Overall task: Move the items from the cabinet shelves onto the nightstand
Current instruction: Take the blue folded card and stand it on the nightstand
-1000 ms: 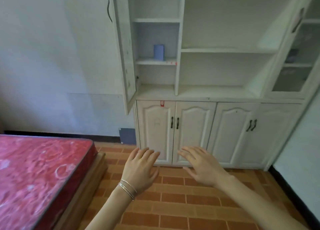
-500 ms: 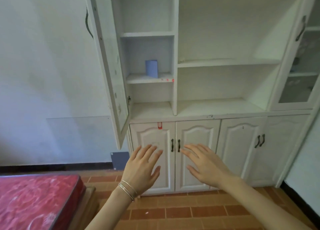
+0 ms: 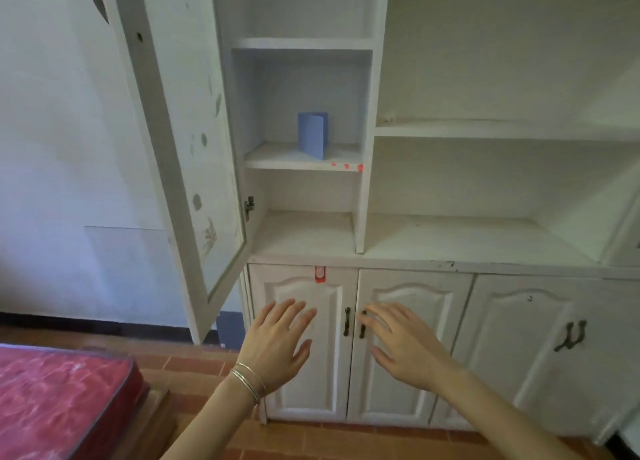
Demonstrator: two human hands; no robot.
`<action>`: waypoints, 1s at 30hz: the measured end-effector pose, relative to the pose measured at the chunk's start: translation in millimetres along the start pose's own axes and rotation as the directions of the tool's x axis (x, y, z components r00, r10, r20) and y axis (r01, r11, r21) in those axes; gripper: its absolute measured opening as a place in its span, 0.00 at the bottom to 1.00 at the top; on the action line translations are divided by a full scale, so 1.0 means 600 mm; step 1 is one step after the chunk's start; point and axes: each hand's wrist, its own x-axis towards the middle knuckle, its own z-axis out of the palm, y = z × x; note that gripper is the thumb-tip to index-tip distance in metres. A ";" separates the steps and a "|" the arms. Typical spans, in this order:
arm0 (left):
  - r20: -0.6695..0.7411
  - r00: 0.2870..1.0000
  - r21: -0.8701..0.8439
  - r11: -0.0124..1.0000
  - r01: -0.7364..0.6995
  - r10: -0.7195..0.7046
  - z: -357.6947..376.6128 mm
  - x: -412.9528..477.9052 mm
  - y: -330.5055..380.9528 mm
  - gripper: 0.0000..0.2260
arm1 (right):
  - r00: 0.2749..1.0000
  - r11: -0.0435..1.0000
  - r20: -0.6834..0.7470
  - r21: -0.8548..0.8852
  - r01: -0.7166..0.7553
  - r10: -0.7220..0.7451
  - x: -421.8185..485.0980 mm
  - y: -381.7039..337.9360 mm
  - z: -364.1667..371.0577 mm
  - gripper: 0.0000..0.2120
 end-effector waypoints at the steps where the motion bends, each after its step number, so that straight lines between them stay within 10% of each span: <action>1: -0.016 1.000 0.002 1.000 0.012 -0.012 0.003 0.033 -0.003 0.21 | 1.000 1.000 -0.020 -0.002 0.008 -0.008 0.022 0.029 -0.001 0.24; 16: -0.120 0.985 0.013 0.992 0.123 -0.120 0.077 0.307 -0.137 0.21 | 0.966 0.983 -0.185 -0.024 0.182 -0.183 0.351 0.235 0.060 0.22; 30: -0.346 0.938 0.050 0.998 0.038 -0.018 0.068 0.592 -0.319 0.21 | 0.935 0.997 -0.352 -0.079 0.008 -0.036 0.697 0.326 0.004 0.23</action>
